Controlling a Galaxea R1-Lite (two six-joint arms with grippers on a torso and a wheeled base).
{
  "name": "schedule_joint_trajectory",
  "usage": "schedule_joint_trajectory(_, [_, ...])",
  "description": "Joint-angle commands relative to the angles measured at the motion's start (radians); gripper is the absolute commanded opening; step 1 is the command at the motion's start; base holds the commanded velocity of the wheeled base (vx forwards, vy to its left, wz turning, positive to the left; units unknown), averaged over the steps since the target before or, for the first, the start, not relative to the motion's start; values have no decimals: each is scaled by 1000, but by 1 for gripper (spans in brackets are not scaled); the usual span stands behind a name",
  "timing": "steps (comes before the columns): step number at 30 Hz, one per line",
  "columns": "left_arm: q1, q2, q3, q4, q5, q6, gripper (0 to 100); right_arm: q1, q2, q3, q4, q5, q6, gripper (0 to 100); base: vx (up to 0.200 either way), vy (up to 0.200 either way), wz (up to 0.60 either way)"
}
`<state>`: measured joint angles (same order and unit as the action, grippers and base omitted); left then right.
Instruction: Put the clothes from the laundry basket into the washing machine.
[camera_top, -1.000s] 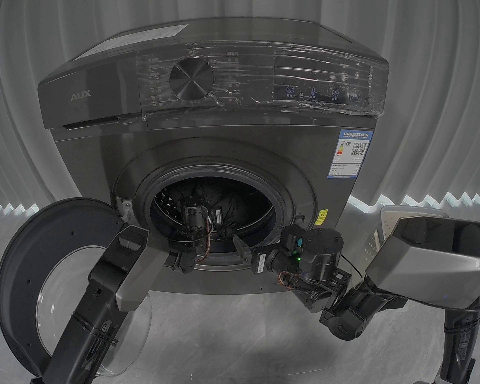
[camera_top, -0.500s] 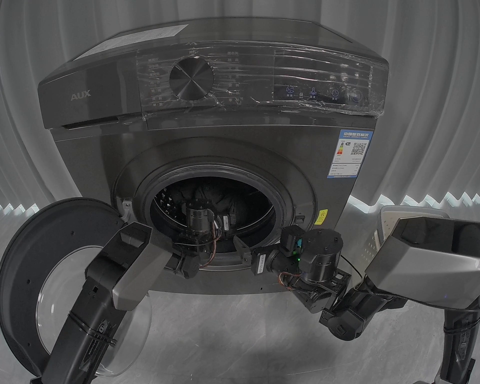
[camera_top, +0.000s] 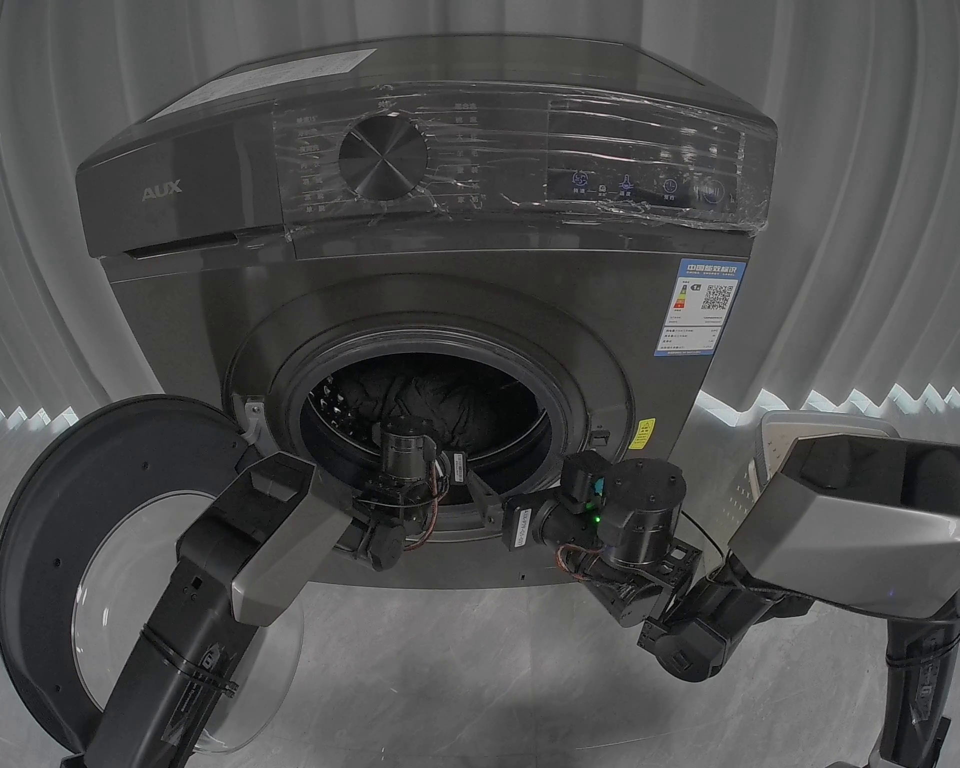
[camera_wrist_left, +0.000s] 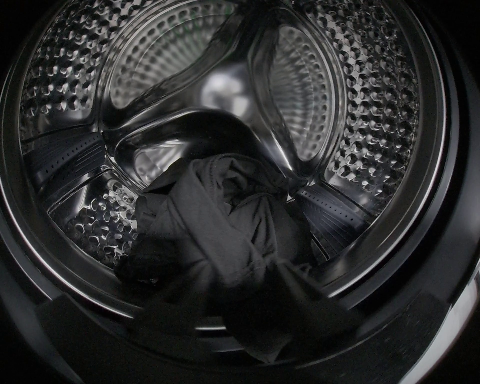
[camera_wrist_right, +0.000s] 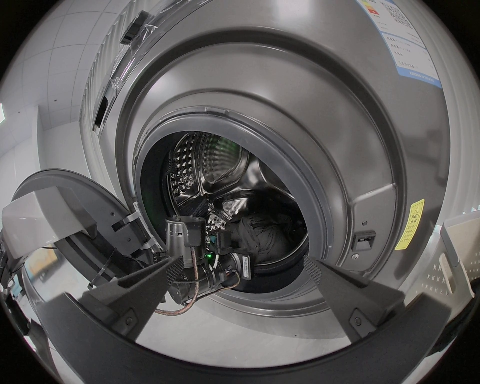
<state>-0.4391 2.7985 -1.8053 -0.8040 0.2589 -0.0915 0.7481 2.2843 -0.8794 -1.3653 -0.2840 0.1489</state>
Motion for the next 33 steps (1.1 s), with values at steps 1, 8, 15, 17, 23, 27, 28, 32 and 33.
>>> schedule_joint_trajectory(1, [-1, 6, -9, 0, 0, -2, 0, 0, 4, -1, -1, 2, 0, 100, 0, 0, 0])
schedule_joint_trajectory(8, [8, 32, -146, -17, 19, -22, 0, 0, 4, -1, -1, 0, 0, 100, 0, 0, 0])
schedule_joint_trajectory(15, [39, 79, -195, -35, 59, -22, 0, 0, 4, -1, -1, 0, 0, 100, 0, 0, 0])
schedule_joint_trajectory(17, [43, 84, -195, -38, 60, -22, 0, 0, 4, -1, -1, 0, 0, 100, 0, 0, 0])
schedule_joint_trajectory(23, [45, 84, -195, -44, 60, -22, 0, 0, 4, 0, -1, 0, 0, 100, 0, 0, 0])
schedule_joint_trajectory(27, [43, 76, -195, -47, 60, -27, 100, 0, 4, -1, -1, 0, 0, 100, 0, 0, 0])
schedule_joint_trajectory(28, [39, 73, -195, -50, 62, -33, 100, 0, 4, 0, -1, 0, 0, 100, 0, 0, 0])
schedule_joint_trajectory(32, [13, 6, -175, -49, 62, -70, 100, -1, 3, 0, -1, 0, 0, 100, 0, 0, 0])
schedule_joint_trajectory(33, [3, -20, -137, -47, 62, -74, 100, -1, 1, 2, -1, 0, 0, 100, 0, 0, 0])
